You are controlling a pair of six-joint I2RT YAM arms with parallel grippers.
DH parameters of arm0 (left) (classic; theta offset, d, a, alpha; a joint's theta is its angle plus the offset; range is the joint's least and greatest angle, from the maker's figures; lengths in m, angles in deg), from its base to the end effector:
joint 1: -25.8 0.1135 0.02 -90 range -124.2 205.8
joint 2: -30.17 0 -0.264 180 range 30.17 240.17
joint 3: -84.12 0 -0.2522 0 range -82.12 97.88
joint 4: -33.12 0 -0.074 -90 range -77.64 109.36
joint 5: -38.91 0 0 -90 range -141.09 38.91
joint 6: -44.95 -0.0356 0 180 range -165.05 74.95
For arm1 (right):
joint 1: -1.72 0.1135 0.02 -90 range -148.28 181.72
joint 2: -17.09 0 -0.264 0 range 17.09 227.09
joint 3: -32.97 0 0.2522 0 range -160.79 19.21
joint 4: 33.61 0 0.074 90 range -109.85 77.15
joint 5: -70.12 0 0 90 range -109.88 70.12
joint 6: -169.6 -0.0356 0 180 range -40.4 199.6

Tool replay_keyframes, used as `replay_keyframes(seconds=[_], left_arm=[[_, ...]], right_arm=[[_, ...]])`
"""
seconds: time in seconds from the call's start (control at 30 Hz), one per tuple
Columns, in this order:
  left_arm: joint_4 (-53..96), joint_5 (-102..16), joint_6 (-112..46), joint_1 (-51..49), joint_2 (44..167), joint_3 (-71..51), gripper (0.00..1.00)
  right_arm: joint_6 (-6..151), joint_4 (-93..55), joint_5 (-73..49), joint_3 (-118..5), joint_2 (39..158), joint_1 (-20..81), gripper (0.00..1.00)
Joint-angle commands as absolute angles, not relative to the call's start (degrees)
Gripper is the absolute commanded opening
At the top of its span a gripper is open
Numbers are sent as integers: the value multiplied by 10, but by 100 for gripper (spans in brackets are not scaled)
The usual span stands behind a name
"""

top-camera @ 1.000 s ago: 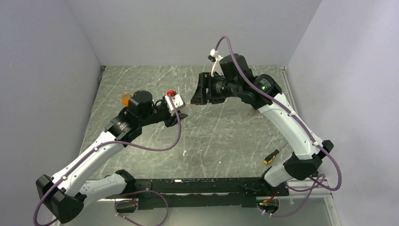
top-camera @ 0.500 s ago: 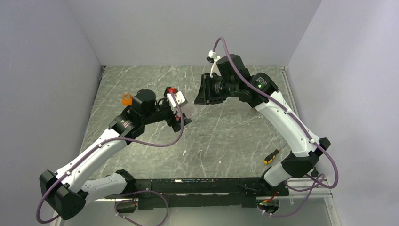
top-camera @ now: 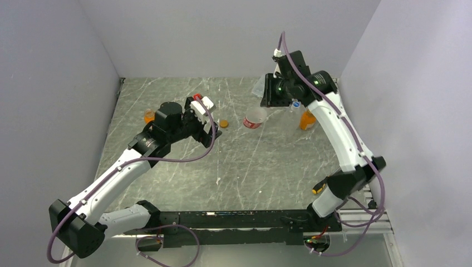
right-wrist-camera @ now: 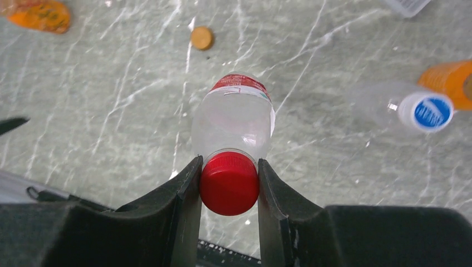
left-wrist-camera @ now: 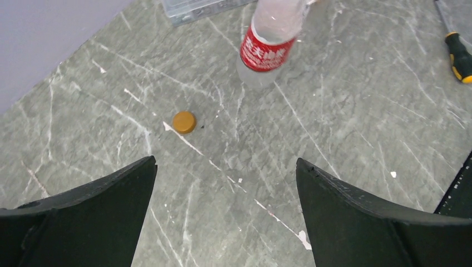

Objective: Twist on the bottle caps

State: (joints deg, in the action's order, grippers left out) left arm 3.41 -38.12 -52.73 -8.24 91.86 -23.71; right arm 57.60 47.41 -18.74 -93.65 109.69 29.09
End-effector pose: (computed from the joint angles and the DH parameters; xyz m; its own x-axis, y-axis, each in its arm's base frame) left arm 0.1989 -0.1440 0.3560 -0.1741 0.2748 -0.9456 0.7511 0.6581 0.0529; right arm 0.2801 0.1458 0.4382 -0.7789 0.0185 -0.6269 -0.1940 0.9434 0.2690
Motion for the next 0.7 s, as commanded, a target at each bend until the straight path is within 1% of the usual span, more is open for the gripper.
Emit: replay_keyframes(seconds=[0.0, 0.27, 0.4, 0.67], left_arm=[[33, -425, -498, -76, 912, -219, 99], [30, -421, -496, -67, 891, -235, 99], [29, -422, -499, -62, 883, -239, 99], [27, -413, -494, -58, 888, -238, 99]], right_arm=[[621, 488, -241, -1010, 1176, 265, 3], [637, 492, -237, -1108, 1298, 215, 3], [645, 504, -242, -1138, 1326, 205, 4], [654, 504, -258, -1124, 1341, 203, 9]])
